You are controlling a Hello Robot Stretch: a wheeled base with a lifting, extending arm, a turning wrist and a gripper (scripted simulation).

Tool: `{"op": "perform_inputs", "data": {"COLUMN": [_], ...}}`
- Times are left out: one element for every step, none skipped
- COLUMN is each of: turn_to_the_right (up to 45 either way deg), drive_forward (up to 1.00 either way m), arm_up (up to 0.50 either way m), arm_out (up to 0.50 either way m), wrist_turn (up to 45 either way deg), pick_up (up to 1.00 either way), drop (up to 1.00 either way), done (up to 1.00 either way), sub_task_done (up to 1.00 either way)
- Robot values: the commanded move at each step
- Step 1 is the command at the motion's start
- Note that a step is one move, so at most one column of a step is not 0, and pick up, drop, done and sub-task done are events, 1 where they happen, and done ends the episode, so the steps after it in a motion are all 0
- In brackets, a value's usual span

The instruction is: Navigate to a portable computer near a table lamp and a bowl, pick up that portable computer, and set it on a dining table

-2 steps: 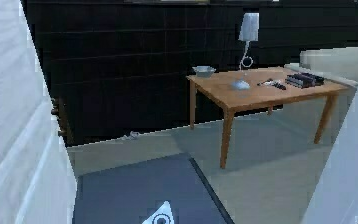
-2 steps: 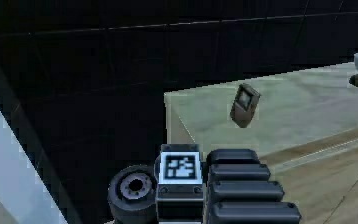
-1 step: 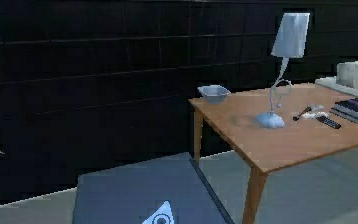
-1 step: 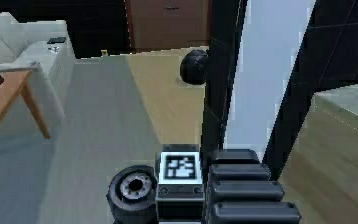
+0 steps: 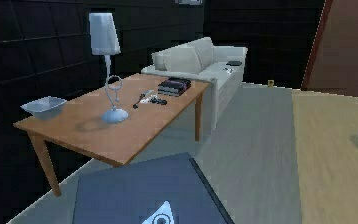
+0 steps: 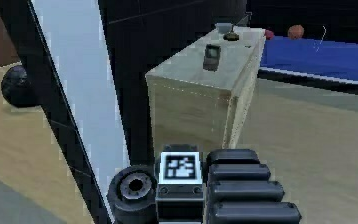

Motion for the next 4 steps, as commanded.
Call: {"op": "perform_inputs", "data": {"turn_to_the_right": [12.0,3.0,-45.0,-30.0], "drive_forward": [0.0,0.0,0.0,0.0], "arm_up": [0.0,0.0,0.0,0.0], "arm_out": [0.0,0.0,0.0,0.0], "wrist_turn": [0.0,0.0,0.0,0.0], "pick_up": [0.0,0.0,0.0,0.0], "drop": [0.0,0.0,0.0,0.0], "done": [0.0,0.0,0.0,0.0], "sub_task_done": [0.0,0.0,0.0,0.0]}}
